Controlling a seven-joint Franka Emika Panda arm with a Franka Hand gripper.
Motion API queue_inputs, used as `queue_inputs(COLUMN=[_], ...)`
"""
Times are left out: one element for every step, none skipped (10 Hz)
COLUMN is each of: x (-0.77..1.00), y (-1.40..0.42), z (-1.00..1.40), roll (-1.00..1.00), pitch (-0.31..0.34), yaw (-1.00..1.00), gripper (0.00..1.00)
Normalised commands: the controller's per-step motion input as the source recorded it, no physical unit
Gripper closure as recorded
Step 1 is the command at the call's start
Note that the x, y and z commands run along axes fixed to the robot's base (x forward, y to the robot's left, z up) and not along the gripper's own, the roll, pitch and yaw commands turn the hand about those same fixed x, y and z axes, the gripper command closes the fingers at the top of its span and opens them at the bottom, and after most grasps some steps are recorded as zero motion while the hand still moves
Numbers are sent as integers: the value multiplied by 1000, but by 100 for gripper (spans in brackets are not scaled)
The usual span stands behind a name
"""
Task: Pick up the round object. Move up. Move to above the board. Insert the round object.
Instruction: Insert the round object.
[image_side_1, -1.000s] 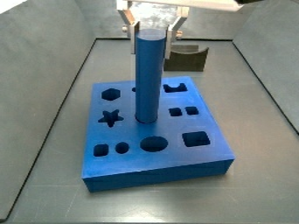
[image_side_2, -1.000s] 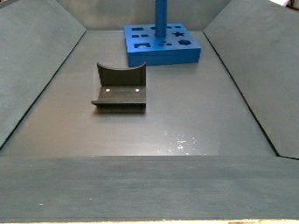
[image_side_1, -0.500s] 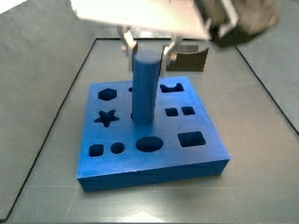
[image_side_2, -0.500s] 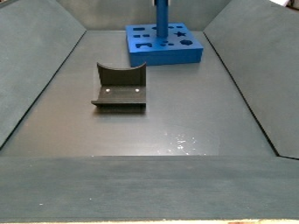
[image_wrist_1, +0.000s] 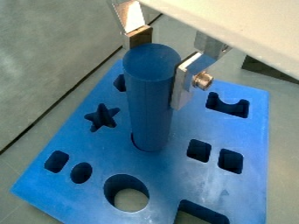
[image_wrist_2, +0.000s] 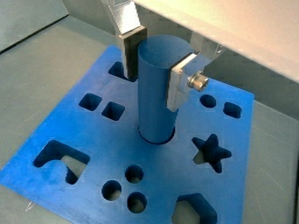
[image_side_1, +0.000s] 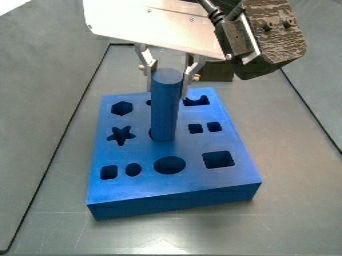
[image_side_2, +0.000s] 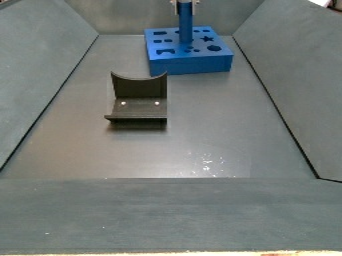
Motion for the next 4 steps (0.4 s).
queue_inputs(x=[-149,-40,-34,0], y=[-54,-51,0,0], z=[-974,-1000,0,0], roll=[0,-109,0,0], pitch=[-260,-69,0,0], yaw=[0,0,0,0], gripper=[100,100,100,100])
